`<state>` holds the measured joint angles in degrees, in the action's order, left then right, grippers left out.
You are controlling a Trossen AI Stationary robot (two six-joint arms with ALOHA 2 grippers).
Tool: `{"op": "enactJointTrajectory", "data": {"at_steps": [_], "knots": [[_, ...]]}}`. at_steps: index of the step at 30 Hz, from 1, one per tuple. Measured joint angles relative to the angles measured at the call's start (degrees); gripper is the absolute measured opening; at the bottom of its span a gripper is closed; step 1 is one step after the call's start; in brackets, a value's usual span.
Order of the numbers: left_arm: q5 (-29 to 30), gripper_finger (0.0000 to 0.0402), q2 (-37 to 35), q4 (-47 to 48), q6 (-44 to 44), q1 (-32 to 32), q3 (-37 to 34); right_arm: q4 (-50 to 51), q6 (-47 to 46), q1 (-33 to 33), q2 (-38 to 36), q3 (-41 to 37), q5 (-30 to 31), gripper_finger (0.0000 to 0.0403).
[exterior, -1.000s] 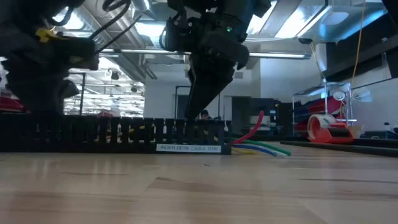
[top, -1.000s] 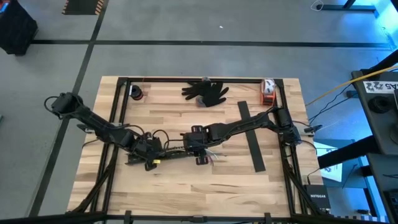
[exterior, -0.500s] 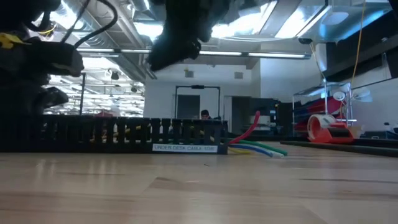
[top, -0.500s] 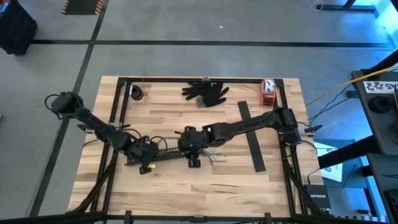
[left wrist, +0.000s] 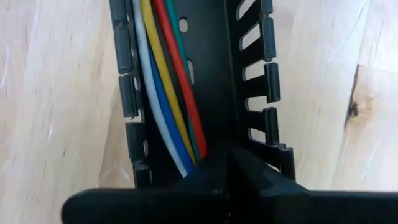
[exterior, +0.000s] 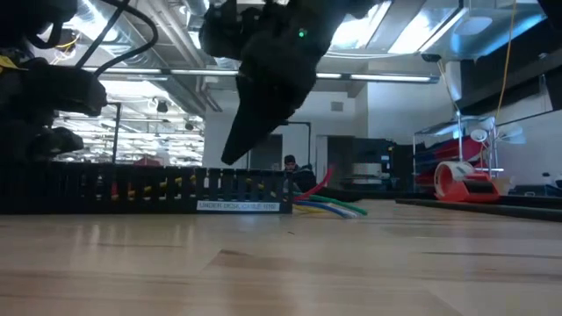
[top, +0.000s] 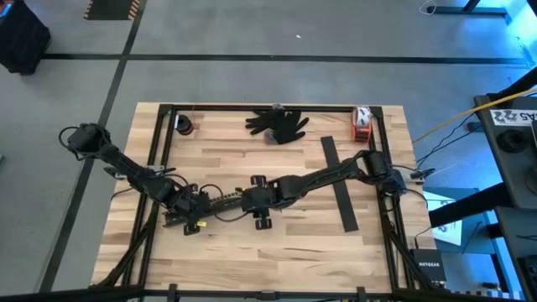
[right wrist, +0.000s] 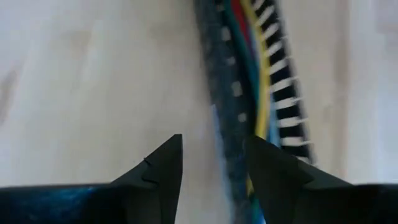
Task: Ziptie cables
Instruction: Put the black zip tied cables wires into the black cable duct
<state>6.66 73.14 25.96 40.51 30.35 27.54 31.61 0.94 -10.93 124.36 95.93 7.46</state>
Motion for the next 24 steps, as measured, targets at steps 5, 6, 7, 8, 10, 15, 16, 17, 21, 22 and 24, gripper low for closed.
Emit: {"op": "enactJointTrajectory", "data": {"at_steps": [5,6,7,8,10,15,16,17,21,22,24], "knots": [[-0.1,0.0001,0.0,-0.7,0.0,0.0,-0.1,-0.4,2.5,0.2,3.1,-0.1,-1.7,0.0164],[-0.2,0.0001,0.0,-0.8,0.0,0.0,-0.1,-0.1,2.5,0.3,3.3,-0.1,-1.7,0.0159],[-0.3,0.0001,0.0,-1.0,0.0,0.0,-0.1,0.5,2.5,0.4,3.3,0.0,-1.9,0.0151],[-0.4,0.0001,0.0,-1.1,0.1,0.0,-0.1,1.3,2.6,0.4,3.3,0.0,-2.1,0.0138],[-0.7,0.0001,0.0,-1.0,0.7,0.0,-0.1,3.3,2.8,0.6,3.3,0.0,-2.1,0.0101],[-1.9,0.0001,0.1,-0.4,1.8,0.0,0.1,7.4,3.3,1.3,3.0,0.2,-2.5,0.001],[-2.4,0.0001,0.1,0.0,2.2,0.0,0.1,8.0,3.1,1.3,2.9,0.2,-2.4,0.0013],[-3.0,0.0001,0.1,0.6,2.6,0.0,0.1,8.7,2.7,1.2,2.9,0.2,-2.4,0.0017],[-6.2,0.0001,0.0,2.6,4.0,0.0,0.1,11.3,2.5,1.2,2.9,0.1,-2.5,0.0008],[-6.8,0.0001,0.0,2.9,4.5,0.0,0.1,11.5,2.5,1.2,2.9,0.2,-2.7,0.0005],[-8.2,0.0001,0.0,3.2,4.9,0.0,0.1,12.1,2.5,1.2,2.9,0.2,-3.4,0.0005]]}}
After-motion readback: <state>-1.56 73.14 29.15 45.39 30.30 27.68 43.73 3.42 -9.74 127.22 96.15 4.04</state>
